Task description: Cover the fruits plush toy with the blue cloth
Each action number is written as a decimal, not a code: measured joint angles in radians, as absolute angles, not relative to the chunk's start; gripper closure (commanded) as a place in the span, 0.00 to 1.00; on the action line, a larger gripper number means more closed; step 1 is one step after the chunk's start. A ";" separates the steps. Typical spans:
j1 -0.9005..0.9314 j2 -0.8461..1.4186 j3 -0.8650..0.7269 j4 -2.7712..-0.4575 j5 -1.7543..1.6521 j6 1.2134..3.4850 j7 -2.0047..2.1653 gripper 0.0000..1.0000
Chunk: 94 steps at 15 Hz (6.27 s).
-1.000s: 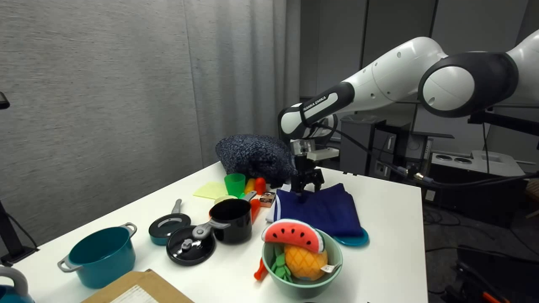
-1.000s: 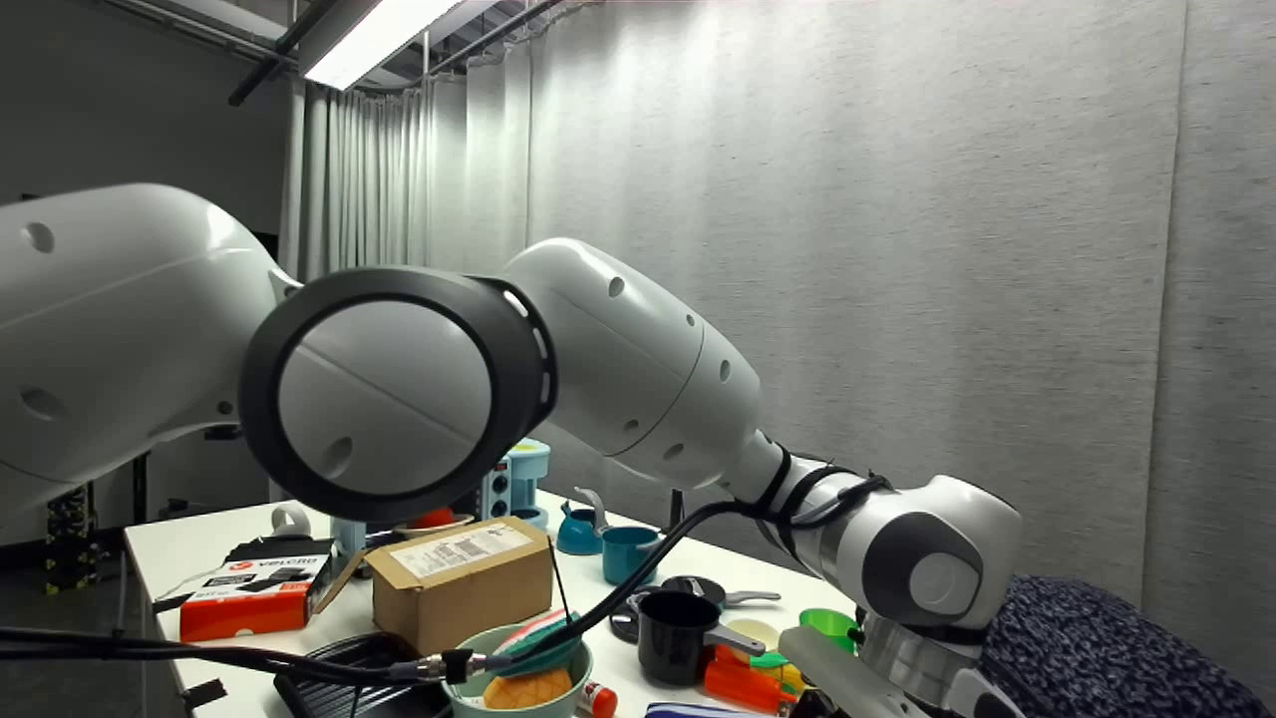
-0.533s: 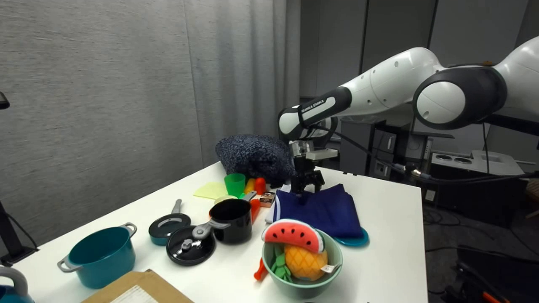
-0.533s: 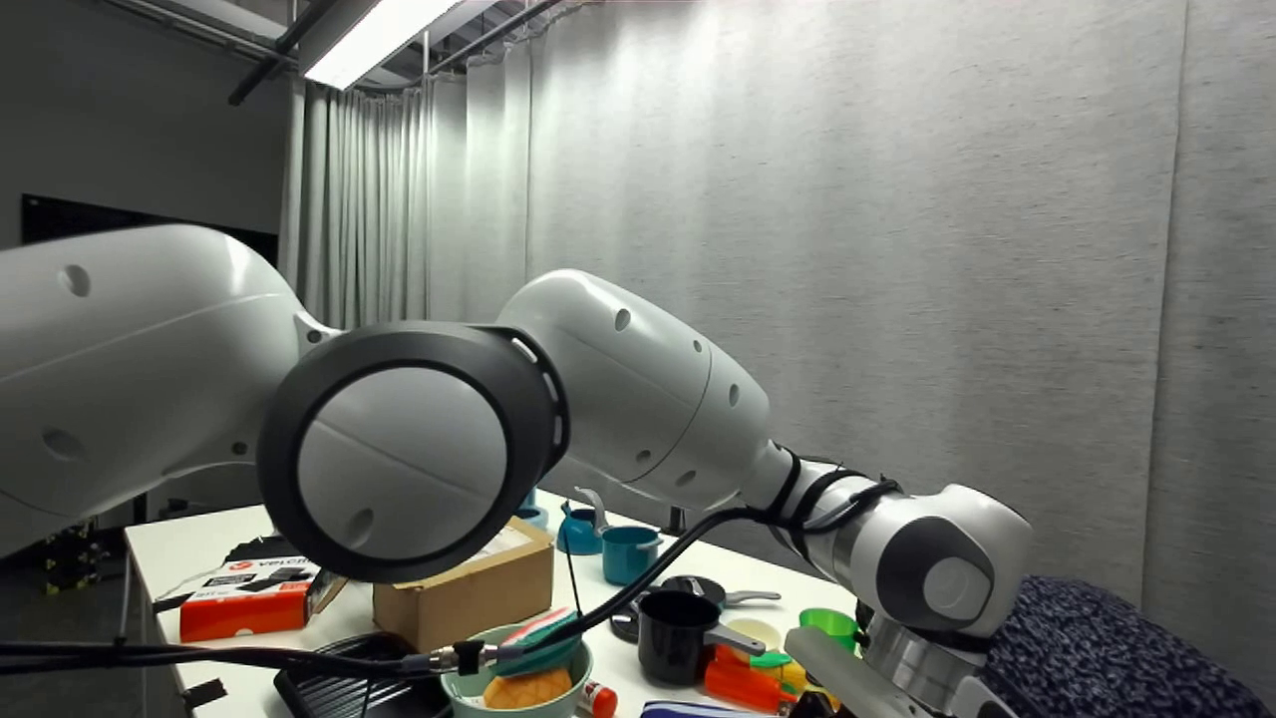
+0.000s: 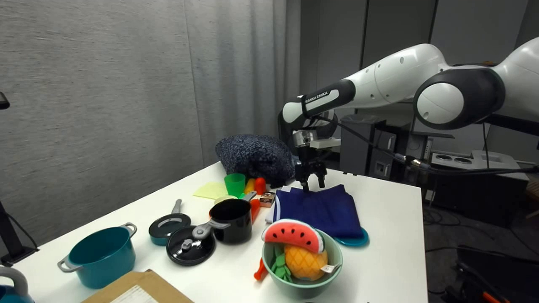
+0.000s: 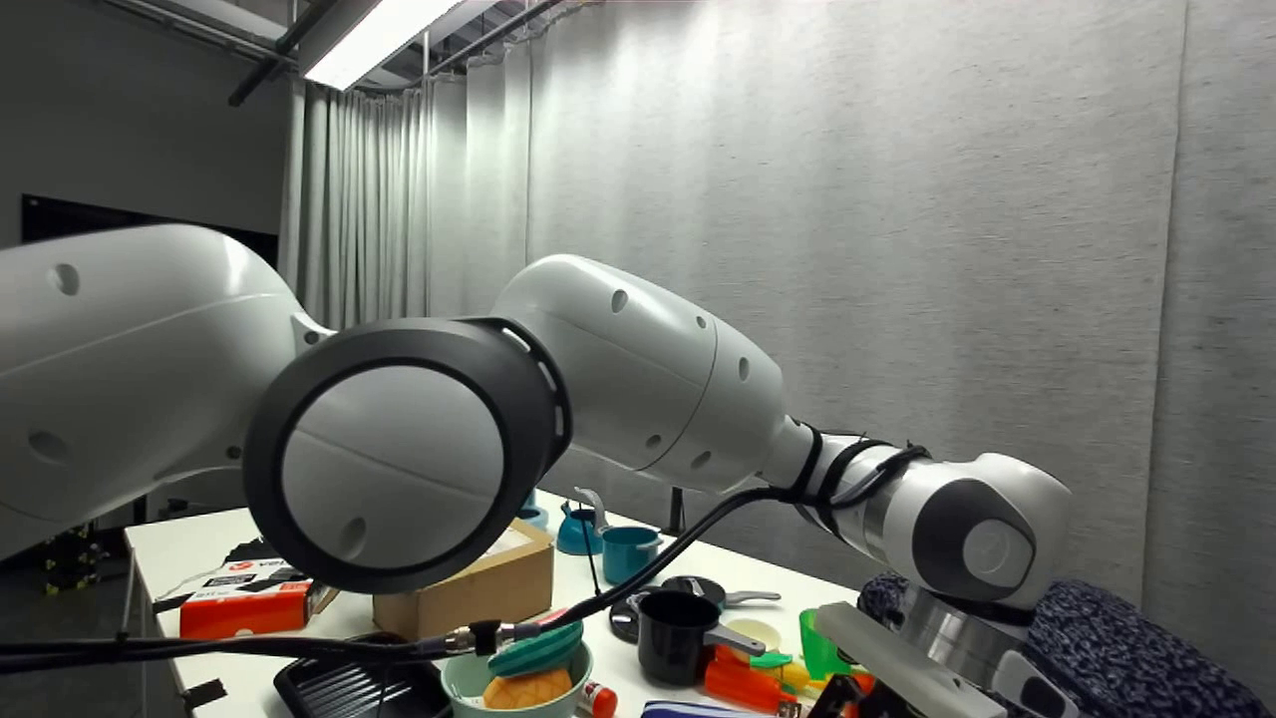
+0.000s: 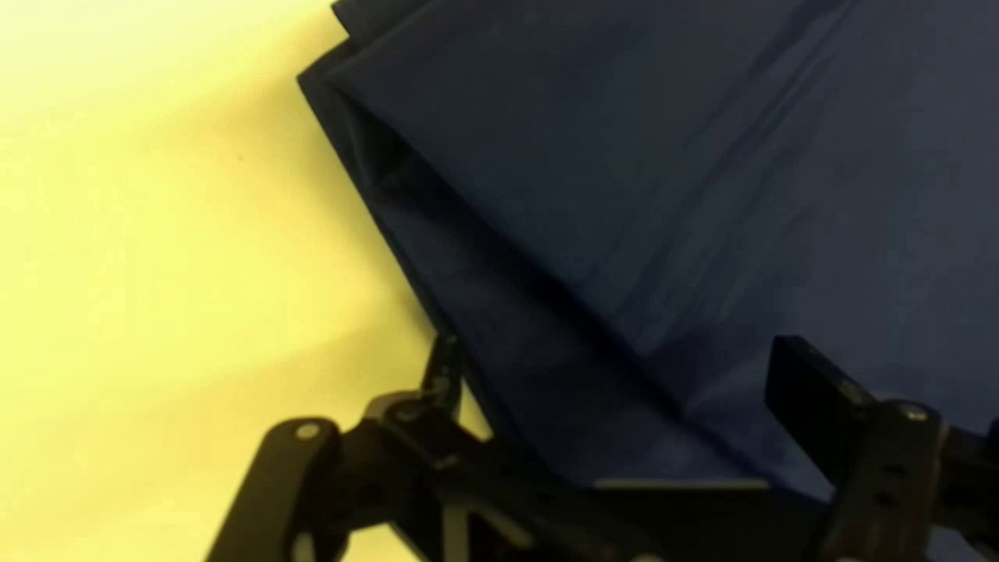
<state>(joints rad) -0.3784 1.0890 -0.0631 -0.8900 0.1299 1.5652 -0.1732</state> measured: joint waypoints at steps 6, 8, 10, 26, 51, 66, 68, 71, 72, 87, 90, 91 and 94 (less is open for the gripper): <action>-0.387 1.092 -0.064 -0.888 0.128 1.491 -0.178 0.00; -0.387 1.092 -0.064 -0.887 0.126 1.466 -0.193 0.00; -0.387 1.091 -0.064 -0.886 0.124 1.443 -0.212 0.00; -0.338 1.091 -0.055 -0.886 0.111 1.371 -0.269 1.00; 0.115 0.905 -0.129 -1.024 -0.095 1.831 0.295 1.00; 0.043 0.429 -0.144 -1.554 -0.230 1.977 0.234 0.99; 0.030 0.427 -0.143 -1.565 -0.230 1.977 0.234 0.99; 0.036 0.430 -0.134 -1.564 -0.230 1.977 0.237 1.00; 0.036 0.430 -0.133 -1.564 -0.230 1.977 0.237 1.00; 0.223 0.432 -0.009 -1.608 -0.425 2.080 0.382 1.00; 0.232 0.432 0.051 -1.607 -0.340 2.078 0.342 1.00; 0.231 0.434 0.065 -1.607 -0.305 2.068 0.308 1.00; 0.230 0.450 0.099 -1.607 -0.210 2.021 0.181 1.00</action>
<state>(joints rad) 0.2297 0.4505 0.0992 -1.6070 -0.2099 2.0207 0.1807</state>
